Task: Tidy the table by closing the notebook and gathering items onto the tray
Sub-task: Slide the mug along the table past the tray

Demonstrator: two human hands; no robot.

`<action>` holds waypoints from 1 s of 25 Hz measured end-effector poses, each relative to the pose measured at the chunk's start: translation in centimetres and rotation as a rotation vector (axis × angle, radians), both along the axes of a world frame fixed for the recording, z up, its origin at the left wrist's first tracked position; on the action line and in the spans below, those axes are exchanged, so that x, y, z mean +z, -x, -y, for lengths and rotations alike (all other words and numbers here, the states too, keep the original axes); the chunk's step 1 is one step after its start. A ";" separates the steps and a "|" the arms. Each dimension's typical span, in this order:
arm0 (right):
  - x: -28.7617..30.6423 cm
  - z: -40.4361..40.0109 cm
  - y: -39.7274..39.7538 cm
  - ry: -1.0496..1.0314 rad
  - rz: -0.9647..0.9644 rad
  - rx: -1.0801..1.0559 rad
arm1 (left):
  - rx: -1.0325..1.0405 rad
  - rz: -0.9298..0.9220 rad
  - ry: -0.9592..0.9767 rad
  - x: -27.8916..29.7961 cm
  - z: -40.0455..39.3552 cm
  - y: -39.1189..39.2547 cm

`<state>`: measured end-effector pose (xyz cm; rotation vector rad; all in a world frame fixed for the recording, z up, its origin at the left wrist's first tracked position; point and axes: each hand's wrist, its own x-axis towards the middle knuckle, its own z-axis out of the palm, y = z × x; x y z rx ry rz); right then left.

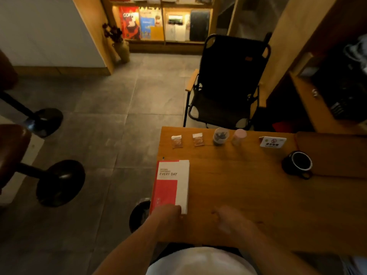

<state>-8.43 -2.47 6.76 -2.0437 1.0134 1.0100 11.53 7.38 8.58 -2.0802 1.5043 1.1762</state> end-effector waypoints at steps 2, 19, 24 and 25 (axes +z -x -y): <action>1.2 -0.3 2.0 0.022 0.059 -0.118 | -0.080 0.022 0.039 0.8 0.8 1.2; 2.7 2.2 25.5 0.110 0.084 -0.417 | -0.573 -0.002 0.002 -0.3 11.2 18.2; 3.0 5.7 33.1 0.135 0.079 -0.332 | -0.602 0.045 -0.044 0.0 14.5 25.1; 3.2 6.3 34.5 0.138 0.084 -0.318 | -0.600 0.050 -0.051 0.0 15.1 26.3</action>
